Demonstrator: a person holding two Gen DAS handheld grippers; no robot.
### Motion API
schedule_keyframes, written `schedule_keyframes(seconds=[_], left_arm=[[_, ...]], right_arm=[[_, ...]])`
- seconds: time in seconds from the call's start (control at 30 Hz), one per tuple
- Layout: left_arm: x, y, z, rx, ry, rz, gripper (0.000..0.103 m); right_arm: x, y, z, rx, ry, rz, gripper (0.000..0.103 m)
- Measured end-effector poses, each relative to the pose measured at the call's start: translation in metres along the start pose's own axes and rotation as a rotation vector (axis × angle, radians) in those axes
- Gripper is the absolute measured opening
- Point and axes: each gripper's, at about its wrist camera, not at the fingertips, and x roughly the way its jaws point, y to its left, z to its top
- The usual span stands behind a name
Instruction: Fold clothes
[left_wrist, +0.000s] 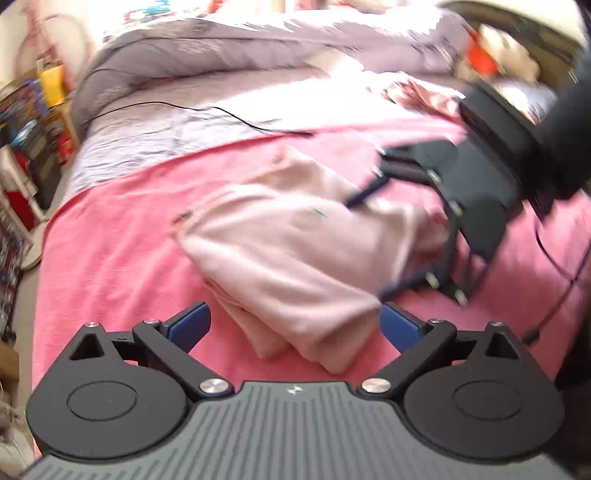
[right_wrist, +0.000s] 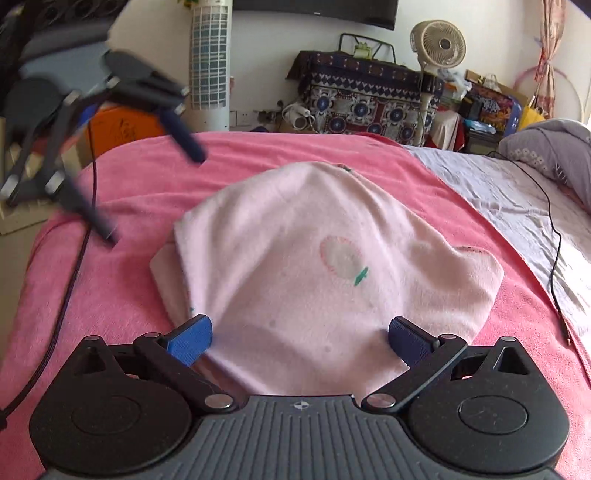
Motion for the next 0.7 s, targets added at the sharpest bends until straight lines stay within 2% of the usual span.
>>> schedule_keyframes(seconds=[0.03,0.07,0.13,0.2,0.27,0.37,0.4,0.5,0.53,0.63,0.7], left_arm=[[0.002,0.011,0.010,-0.058,-0.027,-0.005,0.099],[0.006,0.017,0.019,-0.071,-0.037,-0.012,0.099],[0.022,0.014,0.037,-0.020,-0.054,-0.024,0.099],[0.038,0.004,0.041,0.034,-0.057,-0.040,0.099],[0.054,-0.006,0.036,0.062,-0.009,-0.056,0.099],[0.073,-0.020,0.019,0.130,0.064,-0.022,0.100],[0.078,-0.025,0.013,0.162,0.079,-0.002,0.102],[0.083,-0.042,0.011,0.232,0.117,0.062,0.103],[0.085,-0.044,0.013,0.229,0.129,0.066,0.103],[0.087,-0.044,0.022,0.188,0.167,0.068,0.103],[0.089,-0.045,0.029,0.160,0.209,0.081,0.103]], right_arm=[[0.000,0.006,-0.001,-0.034,0.009,-0.012,0.103],[0.000,0.013,-0.001,-0.068,0.019,-0.025,0.103],[-0.007,0.007,0.004,-0.008,-0.001,0.010,0.103],[-0.017,-0.006,0.007,0.060,-0.048,0.038,0.103],[-0.025,-0.014,0.008,0.073,-0.078,0.029,0.103],[-0.010,-0.013,-0.015,-0.020,0.076,0.078,0.103],[-0.016,-0.010,-0.026,-0.084,0.033,0.063,0.103],[-0.032,-0.007,-0.022,-0.105,0.053,0.075,0.103],[-0.038,-0.008,-0.023,-0.084,0.030,0.082,0.103],[-0.032,-0.008,-0.033,-0.051,0.083,0.096,0.103],[-0.034,-0.007,-0.032,-0.042,0.082,0.089,0.103]])
